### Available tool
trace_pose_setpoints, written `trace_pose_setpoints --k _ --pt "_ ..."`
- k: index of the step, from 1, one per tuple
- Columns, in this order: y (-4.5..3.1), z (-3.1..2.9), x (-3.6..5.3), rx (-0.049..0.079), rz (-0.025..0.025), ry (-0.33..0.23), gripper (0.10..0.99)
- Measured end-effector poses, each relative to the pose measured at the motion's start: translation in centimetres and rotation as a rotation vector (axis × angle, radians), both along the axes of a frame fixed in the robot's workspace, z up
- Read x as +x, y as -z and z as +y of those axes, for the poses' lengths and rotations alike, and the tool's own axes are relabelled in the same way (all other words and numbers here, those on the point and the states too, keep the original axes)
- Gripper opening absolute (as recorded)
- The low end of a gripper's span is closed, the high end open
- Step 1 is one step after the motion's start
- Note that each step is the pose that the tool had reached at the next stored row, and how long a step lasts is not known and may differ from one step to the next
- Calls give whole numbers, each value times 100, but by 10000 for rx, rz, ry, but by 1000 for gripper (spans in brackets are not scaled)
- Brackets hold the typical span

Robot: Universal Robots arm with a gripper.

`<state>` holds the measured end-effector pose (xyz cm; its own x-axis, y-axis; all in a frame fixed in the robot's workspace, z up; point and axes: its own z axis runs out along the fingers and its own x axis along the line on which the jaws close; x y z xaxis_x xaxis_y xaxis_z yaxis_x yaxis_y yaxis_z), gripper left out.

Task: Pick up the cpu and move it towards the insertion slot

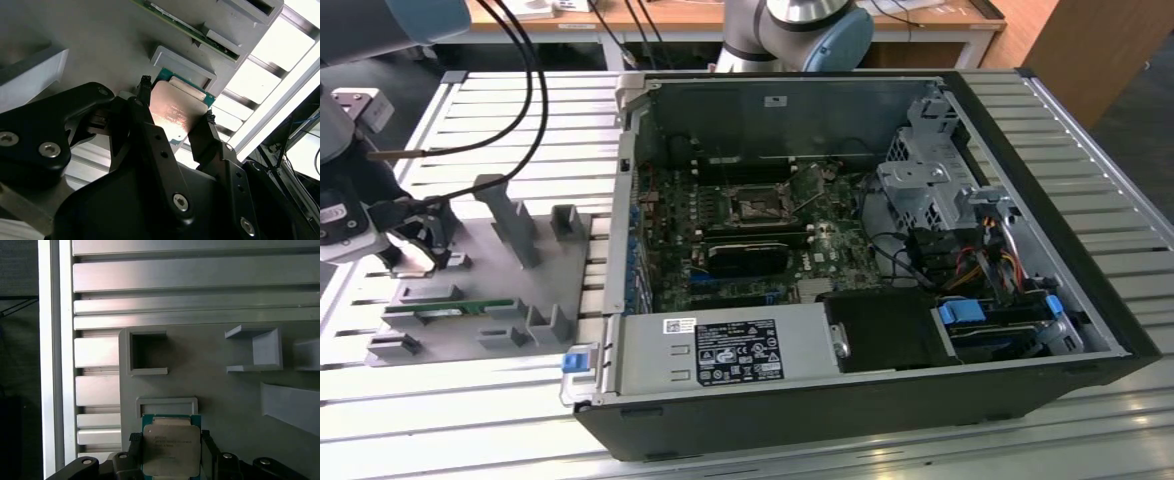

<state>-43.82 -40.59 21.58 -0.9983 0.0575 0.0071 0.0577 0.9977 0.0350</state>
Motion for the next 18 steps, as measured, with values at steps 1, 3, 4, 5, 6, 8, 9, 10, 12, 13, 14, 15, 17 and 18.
trace_pose_setpoints --k 1,3,4,5,6,8,9,10,12,13,14,15,17,18 --pt "-2 0 0 0 0 3 549" --pt "-6 0 0 0 0 9 549" --pt "-8 0 0 0 -1 12 549" --pt "-11 0 0 0 -1 19 549" --pt "-14 0 0 0 0 24 549" --pt "-17 0 0 0 -1 30 549" --pt "-19 0 0 0 0 32 549" --pt "-20 0 0 0 -1 35 549" --pt "-25 0 0 0 0 41 549" --pt "-27 0 0 0 0 44 549" --pt "-34 0 0 0 -1 56 549" --pt "-41 0 0 0 -1 69 549" --pt "-44 0 0 0 -1 75 549" --pt "-46 0 0 0 0 79 549"
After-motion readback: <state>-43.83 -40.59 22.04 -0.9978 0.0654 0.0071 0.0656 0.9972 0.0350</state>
